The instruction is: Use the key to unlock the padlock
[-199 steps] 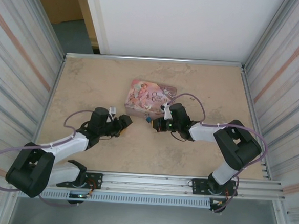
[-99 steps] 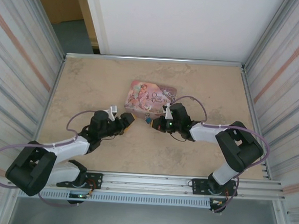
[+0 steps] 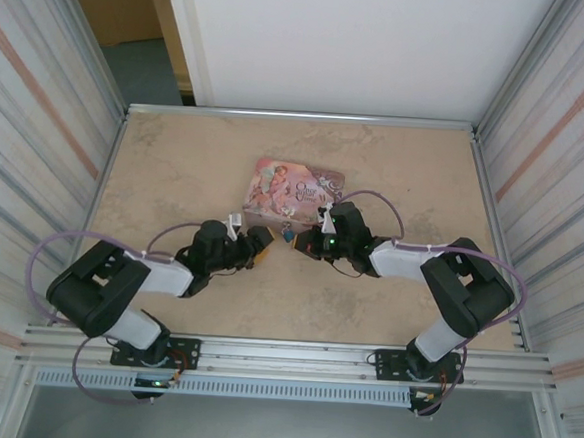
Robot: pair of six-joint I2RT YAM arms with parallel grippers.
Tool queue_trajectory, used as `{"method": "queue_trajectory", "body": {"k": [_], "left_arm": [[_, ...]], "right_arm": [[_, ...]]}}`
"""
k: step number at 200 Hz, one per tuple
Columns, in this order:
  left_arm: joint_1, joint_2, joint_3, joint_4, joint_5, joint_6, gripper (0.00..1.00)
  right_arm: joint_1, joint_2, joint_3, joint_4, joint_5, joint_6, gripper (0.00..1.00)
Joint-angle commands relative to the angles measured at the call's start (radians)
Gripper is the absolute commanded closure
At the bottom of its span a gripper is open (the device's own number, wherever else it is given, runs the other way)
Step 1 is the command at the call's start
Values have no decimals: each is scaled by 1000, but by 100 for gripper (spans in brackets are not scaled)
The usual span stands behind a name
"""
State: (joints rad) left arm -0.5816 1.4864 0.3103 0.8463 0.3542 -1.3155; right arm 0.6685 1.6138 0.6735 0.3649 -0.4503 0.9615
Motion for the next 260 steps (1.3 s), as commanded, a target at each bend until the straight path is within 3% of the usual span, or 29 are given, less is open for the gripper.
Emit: {"method": "queue_trajectory", "body": {"k": [1, 111, 188, 239, 260], "left_arm": [[-10, 61, 26, 126, -22, -38, 41], [-58, 404, 98, 498, -79, -150, 56], [-67, 426, 116, 522, -109, -175, 69], [-69, 409, 115, 522, -112, -171, 84], [-70, 380, 110, 498, -115, -141, 90]], "right_arm": [[13, -27, 20, 9, -30, 21, 100], [15, -33, 18, 6, -35, 25, 100], [14, -37, 18, 22, -36, 42, 100], [12, -45, 15, 31, -40, 52, 100], [8, -59, 15, 18, -38, 38, 93]]}}
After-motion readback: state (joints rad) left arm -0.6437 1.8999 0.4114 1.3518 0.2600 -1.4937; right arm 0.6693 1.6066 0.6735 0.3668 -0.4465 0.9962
